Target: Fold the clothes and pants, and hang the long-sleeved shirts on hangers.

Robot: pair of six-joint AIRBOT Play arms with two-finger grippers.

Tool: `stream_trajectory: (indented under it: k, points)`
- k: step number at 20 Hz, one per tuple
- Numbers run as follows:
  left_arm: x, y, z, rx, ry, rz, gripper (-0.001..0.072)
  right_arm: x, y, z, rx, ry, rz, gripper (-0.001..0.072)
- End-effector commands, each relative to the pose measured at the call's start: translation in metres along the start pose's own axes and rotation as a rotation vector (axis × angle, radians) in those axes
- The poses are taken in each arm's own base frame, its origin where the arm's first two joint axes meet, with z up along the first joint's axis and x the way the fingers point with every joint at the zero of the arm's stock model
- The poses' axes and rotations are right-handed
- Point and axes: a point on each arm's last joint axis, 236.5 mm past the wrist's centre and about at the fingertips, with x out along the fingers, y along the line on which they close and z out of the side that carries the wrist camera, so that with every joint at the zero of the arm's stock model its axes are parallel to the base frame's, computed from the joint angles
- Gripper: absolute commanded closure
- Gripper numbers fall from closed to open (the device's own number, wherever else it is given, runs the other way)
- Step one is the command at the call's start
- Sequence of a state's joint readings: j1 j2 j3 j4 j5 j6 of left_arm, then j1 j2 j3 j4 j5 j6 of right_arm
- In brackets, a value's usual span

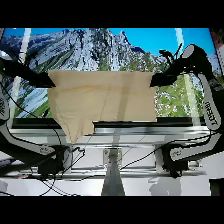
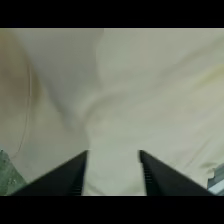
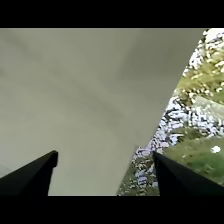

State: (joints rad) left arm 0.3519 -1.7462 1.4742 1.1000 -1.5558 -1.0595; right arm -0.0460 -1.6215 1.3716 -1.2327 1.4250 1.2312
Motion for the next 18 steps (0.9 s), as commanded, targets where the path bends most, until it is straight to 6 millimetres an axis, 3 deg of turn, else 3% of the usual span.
stream_trajectory:
  k: [1, 3, 4, 5, 6, 7, 9, 12, 15, 18]
  points:
    - [0.004, 0.003, -0.01, -0.013, 0.045, -0.016, 0.0219, -0.002, -0.017, -0.009, 0.01, 0.015, -0.077, 0.0009]
    - [-0.006, 0.012, -0.012, -0.047, 0.027, 0.004, 0.0245, -0.015, -0.042, -0.02, 0.002, 0.047, -0.203, 0.0021]
    - [-0.015, 0.019, -0.017, -0.094, 0.019, 0.027, 0.041, -0.02, -0.053, -0.027, 0.002, 0.068, -0.246, 0.0023]
    - [-0.026, 0.028, -0.027, -0.126, 0.027, 0.054, 0.0697, -0.023, -0.059, -0.033, 0.026, 0.079, -0.242, 0.0068]
    - [-0.038, 0.035, -0.041, -0.153, 0.044, 0.078, 0.0691, -0.022, -0.061, -0.043, 0.057, 0.098, -0.211, 0.0192]
    - [-0.051, 0.042, -0.051, -0.175, 0.041, 0.098, 0.0691, -0.019, -0.063, -0.06, 0.096, 0.139, -0.175, 0.0263]
    - [-0.083, 0.052, -0.059, -0.21, -0.045, 0.134, 0.0693, -0.01, -0.056, -0.091, 0.189, 0.201, -0.048, 0.0262]
    - [-0.14, 0.058, -0.057, -0.22, -0.258, 0.253, 0.0694, 0.004, -0.025, -0.132, 0.286, 0.237, 0.192, 0.0263]
    - [-0.184, 0.034, -0.053, -0.14, -0.406, 0.348, 0.0694, 0.034, -0.009, -0.158, 0.353, 0.23, 0.279, 0.0262]
    - [-0.196, -0.003, -0.055, -0.108, -0.448, 0.326, 0.0693, 0.072, 0.016, -0.159, 0.423, 0.166, 0.372, 0.0262]
